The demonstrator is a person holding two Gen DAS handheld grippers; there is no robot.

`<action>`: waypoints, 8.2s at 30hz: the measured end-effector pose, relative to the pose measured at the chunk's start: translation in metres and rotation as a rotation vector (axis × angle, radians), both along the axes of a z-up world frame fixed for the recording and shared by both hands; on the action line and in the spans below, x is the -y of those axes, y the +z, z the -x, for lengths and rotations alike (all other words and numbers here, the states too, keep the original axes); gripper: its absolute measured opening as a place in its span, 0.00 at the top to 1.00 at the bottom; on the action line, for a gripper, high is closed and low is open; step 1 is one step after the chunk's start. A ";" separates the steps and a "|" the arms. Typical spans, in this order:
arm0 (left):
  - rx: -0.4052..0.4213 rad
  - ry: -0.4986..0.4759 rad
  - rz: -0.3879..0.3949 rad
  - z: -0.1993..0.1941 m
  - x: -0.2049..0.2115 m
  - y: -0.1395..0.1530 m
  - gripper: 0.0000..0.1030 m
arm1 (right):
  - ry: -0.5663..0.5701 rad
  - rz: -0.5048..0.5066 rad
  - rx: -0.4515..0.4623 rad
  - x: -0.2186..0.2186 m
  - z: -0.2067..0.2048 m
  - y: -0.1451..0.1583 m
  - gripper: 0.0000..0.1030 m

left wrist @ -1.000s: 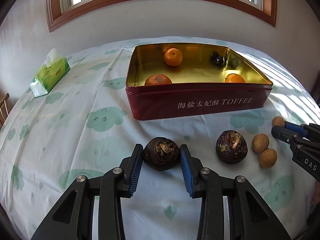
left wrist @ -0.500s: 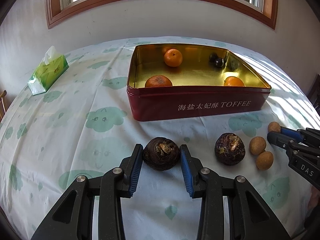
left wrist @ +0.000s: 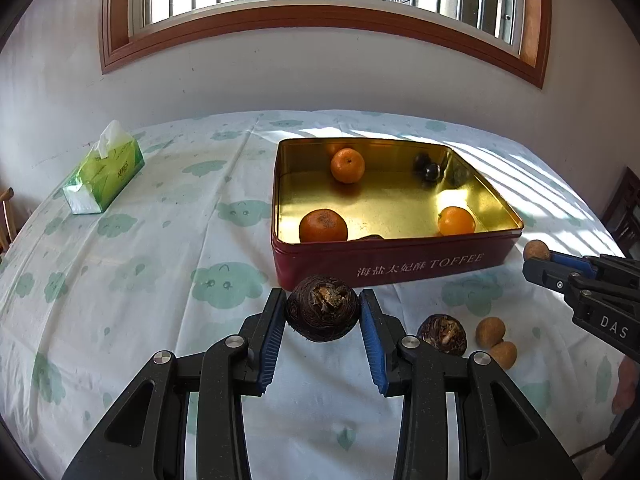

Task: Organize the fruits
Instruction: 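Carry the tan fruit and the dark brown fruit over the tin, then lower both fruits into the tin and open both tools, then withdraw both open tools from the tin toward the remaining fruits, then grasp the dark brown fruit with the left tool while the right tool grasps two tan fruits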

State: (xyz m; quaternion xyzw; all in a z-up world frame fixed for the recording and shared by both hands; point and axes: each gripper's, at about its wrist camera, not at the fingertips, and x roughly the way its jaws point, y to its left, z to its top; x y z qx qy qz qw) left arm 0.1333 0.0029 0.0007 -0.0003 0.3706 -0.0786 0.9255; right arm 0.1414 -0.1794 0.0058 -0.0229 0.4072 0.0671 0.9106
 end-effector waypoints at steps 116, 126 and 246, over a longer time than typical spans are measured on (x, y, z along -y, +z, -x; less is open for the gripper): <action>-0.069 0.052 -0.090 0.017 0.012 -0.006 0.31 | -0.007 0.018 -0.041 -0.004 0.033 -0.017 0.54; -0.097 0.073 -0.094 0.048 0.004 -0.027 0.31 | 0.019 0.035 -0.083 -0.010 0.061 -0.037 0.54; -0.116 -0.019 -0.071 -0.004 0.072 -0.043 0.54 | -0.072 0.067 -0.033 0.043 0.004 -0.047 0.78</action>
